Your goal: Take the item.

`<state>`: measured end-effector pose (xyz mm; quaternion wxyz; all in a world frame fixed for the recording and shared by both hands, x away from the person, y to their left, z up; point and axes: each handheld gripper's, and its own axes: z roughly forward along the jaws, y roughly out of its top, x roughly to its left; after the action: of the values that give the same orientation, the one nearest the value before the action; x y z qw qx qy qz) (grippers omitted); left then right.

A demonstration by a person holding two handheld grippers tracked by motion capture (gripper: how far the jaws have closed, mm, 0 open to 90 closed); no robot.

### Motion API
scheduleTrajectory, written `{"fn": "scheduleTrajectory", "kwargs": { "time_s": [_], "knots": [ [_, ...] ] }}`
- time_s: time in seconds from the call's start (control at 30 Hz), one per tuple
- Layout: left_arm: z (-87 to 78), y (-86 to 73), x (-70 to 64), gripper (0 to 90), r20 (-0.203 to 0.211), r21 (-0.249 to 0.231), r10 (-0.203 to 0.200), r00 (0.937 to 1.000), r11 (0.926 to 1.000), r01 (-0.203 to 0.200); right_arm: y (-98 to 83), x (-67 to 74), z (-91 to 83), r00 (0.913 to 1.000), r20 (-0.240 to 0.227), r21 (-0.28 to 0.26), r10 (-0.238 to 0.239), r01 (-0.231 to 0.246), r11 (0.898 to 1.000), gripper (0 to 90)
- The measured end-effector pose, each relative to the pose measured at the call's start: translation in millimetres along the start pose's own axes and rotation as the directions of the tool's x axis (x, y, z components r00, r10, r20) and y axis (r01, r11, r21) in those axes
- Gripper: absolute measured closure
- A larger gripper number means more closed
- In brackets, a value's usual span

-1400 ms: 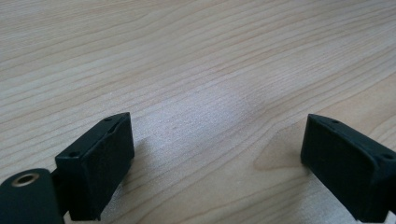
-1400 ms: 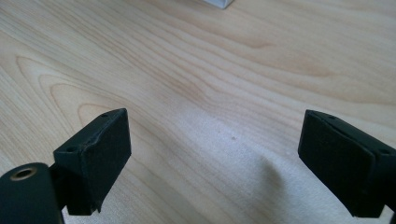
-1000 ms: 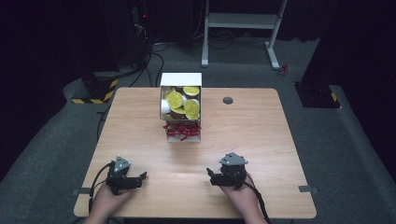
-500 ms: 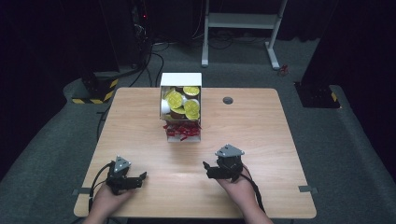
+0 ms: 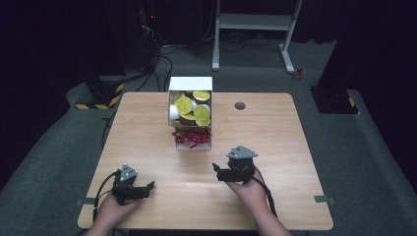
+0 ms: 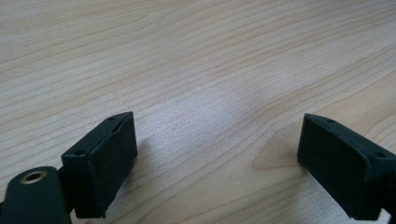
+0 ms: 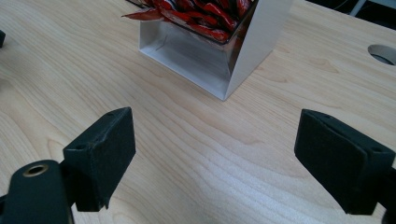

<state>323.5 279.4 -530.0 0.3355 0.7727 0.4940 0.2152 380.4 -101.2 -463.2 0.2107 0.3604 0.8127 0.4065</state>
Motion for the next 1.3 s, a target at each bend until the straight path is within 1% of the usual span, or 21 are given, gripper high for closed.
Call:
{"fn": "scheduleTrajectory", "kwargs": {
  "time_s": [0.03, 0.1, 0.2, 0.27, 0.3, 0.33, 0.5, 0.57, 0.6, 0.7, 0.77, 0.8, 0.87, 0.97, 1.03, 1.1, 1.13, 1.2, 1.23, 1.27, 1.3],
  "knots": [
    [0.0, 0.0, 0.0, 12.1, 0.0, 0.0, 0.0, 1.0, 1.0, 0.0, 0.8, 0.0, 2.5, 1.0, 0.002, 0.004, -0.008, 0.008, 1.0, 12.7],
    [0.0, 0.0, 0.0, 12.2, 0.0, 0.0, 0.0, 1.0, 1.0, 0.0, 1.4, 0.7, 3.4, 1.0, 0.004, 0.009, -0.004, 0.004, 1.0, 13.1],
    [0.0, 0.0, 0.1, 12.1, 0.0, 0.0, 0.001, 1.0, 1.0, -0.001, 4.7, 0.3, 4.9, 0.9999, 0.014, 0.0, -0.005, 0.005, 1.0, 15.6],
    [0.0, 0.0, 0.0, 12.2, 0.0, 0.0, 0.0, 1.0, 1.0, 0.0, 7.7, 1.0, 5.0, 0.9996, 0.027, -0.007, 0.008, -0.008, 1.0, 20.0],
    [0.0, 0.0, 0.0, 12.1, 0.0, 0.0, 0.0, 1.0, 1.0, 0.0, 7.7, 1.0, 5.0, 0.9996, 0.027, -0.007, 0.008, -0.008, 1.0, 20.0],
    [0.0, 0.0, 0.1, 12.1, 0.0, 0.0, 0.0, 1.0, 1.0, 0.0, 9.8, -0.3, 5.4, 0.9995, 0.029, -0.017, 0.015, -0.015, 1.0, 23.3],
    [0.2, 0.1, 0.1, 12.1, 0.001, 0.0, 0.001, 1.0, 1.0, -0.001, 15.3, -6.8, 8.1, 0.9979, 0.045, -0.037, 0.046, -0.044, 0.998, 29.9],
    [0.2, 0.1, 0.0, 12.1, 0.0, 0.0, 0.001, 1.0, 1.0, -0.001, 16.9, -7.8, 9.2, 0.9978, 0.044, -0.036, 0.05, -0.048, 0.998, 32.7],
    [0.2, 0.1, 0.0, 12.1, 0.0, 0.0, 0.001, 1.0, 1.0, -0.001, 18.1, -9.1, 10.8, 0.9982, 0.043, -0.036, 0.042, -0.04, 0.999, 34.2],
    [0.4, 0.2, -0.3, 12.2, 0.001, -0.001, -0.001, 1.0, 1.0, 0.001, 20.5, -9.7, 14.5, 0.9976, 0.046, -0.03, 0.053, -0.051, 0.998, 37.7],
    [0.4, 0.3, 0.1, 12.1, 0.0, -0.001, 0.003, 1.0, 1.0, -0.003, 22.5, -11.1, 16.8, 0.9977, 0.052, -0.041, 0.042, -0.04, 0.998, 40.8],
    [0.4, 0.3, 0.1, 12.2, 0.001, 0.0, 0.003, 1.0, 1.0, -0.003, 24.0, -11.4, 17.5, 0.9979, 0.038, -0.041, 0.053, -0.051, 0.998, 44.7],
    [0.3, 0.3, 0.1, 12.1, 0.001, 0.0, 0.003, 1.0, 1.0, -0.003, 26.3, -13.3, 17.9, 0.9976, 0.004, -0.055, 0.069, -0.069, 0.996, 47.5],
    [0.5, 0.2, -0.3, 12.2, 0.0, -0.001, 0.0, 1.0, 1.0, 0.0, 31.4, -16.0, 20.1, 0.9984, 0.012, -0.058, 0.056, -0.055, 0.997, 48.5],
    [0.5, 0.3, -0.2, 12.2, 0.002, 0.0, 0.0, 1.0, 1.0, 0.0, 35.2, -17.5, 22.5, 0.9986, 0.031, -0.065, 0.044, -0.042, 0.997, 50.4],
    [0.5, 0.2, -0.3, 12.2, 0.002, 0.0, 0.0, 1.0, 1.0, 0.0, 38.3, -17.3, 24.9, 0.9974, 0.042, -0.075, 0.059, -0.056, 0.996, 50.9],
    [0.5, 0.2, -0.3, 12.2, 0.002, 0.0, -0.001, 1.0, 1.0, 0.001, 40.0, -17.8, 26.0, 0.9975, 0.044, -0.079, 0.055, -0.051, 0.996, 52.5],
    [0.4, 0.4, 0.0, 12.2, 0.002, 0.002, 0.005, 1.0, 1.0, -0.005, 42.1, -17.4, 27.1, 0.9977, 0.045, -0.081, 0.051, -0.047, 0.996, 53.4],
    [0.6, 0.8, 0.2, 12.2, 0.005, 0.003, 0.009, 0.9999, 1.0, -0.009, 46.1, -15.6, 28.4, 0.9981, 0.049, -0.084, 0.037, -0.033, 0.996, 54.5],
    [0.6, 0.8, 0.2, 12.2, 0.005, 0.003, 0.009, 0.9999, 1.0, -0.009, 46.1, -15.6, 28.4, 0.9981, 0.049, -0.084, 0.037, -0.033, 0.996, 54.5],
    [1.1, 1.1, 0.2, 12.2, 0.007, 0.002, 0.011, 0.9999, 0.9999, -0.011, 48.1, -14.0, 28.5, 0.9978, 0.058, -0.09, 0.034, -0.029, 0.996, 55.1]
  ]
}}
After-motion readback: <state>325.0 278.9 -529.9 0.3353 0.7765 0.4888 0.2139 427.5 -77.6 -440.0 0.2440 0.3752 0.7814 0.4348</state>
